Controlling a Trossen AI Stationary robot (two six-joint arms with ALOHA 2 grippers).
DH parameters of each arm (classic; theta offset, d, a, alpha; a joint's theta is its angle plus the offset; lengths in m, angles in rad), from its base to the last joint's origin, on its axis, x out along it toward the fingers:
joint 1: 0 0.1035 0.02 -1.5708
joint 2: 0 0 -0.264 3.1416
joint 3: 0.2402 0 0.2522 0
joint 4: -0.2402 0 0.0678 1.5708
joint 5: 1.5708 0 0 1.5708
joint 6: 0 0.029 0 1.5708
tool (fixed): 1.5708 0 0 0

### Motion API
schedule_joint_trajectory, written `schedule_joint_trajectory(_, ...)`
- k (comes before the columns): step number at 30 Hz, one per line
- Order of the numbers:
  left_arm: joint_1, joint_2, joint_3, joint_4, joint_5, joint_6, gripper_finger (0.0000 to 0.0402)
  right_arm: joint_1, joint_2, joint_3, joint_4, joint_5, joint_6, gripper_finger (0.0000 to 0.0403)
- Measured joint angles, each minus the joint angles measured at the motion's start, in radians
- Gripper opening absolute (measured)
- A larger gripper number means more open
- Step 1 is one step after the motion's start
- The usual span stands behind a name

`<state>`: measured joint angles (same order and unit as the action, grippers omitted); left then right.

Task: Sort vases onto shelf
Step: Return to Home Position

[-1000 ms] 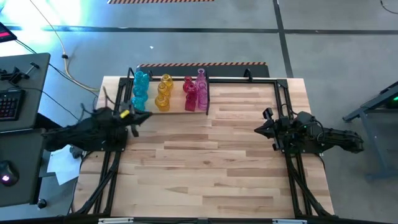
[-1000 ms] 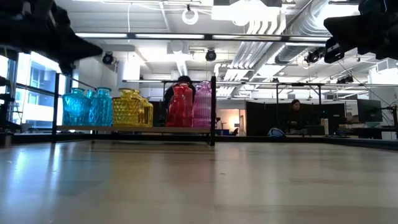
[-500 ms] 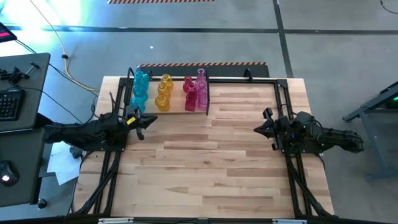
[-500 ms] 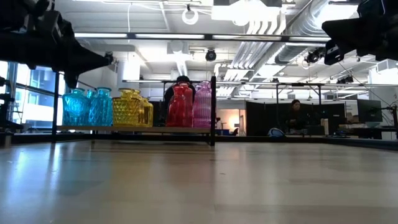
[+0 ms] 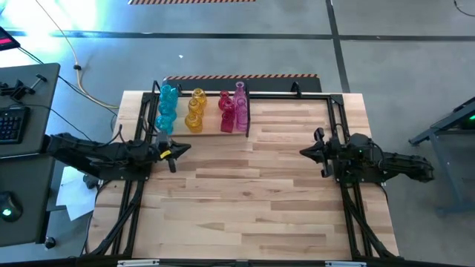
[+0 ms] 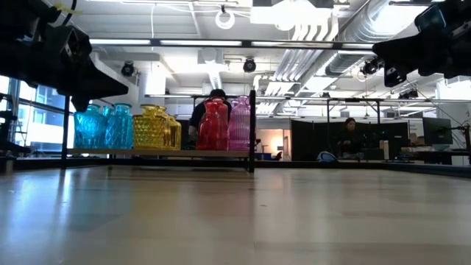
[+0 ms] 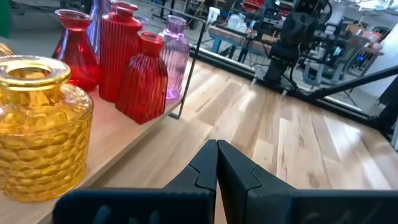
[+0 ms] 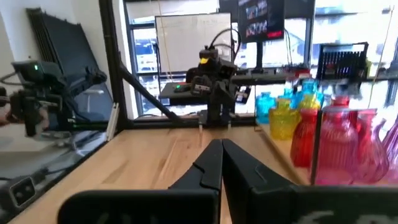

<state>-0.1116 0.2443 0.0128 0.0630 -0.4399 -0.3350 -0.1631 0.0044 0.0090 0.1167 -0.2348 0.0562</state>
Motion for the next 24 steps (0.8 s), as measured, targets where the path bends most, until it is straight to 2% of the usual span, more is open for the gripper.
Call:
schedule_joint_trajectory(7,0.000,0.016,0.000,0.000,0.012,-0.001,0.0000,0.000,0.002,0.000,-0.002,0.000,0.173,0.0000)
schedule_joint_trajectory(17,-0.009,-0.003,0.000,-0.001,0.016,-0.003,0.0000,0.000,0.002,0.000,-0.002,0.000,0.198,0.0000)
schedule_joint_trajectory(20,-0.009,-0.059,0.000,-0.002,0.022,-0.003,0.0000,0.000,-0.001,0.000,-0.007,0.000,0.198,0.0000)
schedule_joint_trajectory(24,-0.009,-0.203,0.000,0.004,0.028,-0.003,0.0000,-0.003,-0.001,0.000,-0.009,0.000,0.198,0.0000)
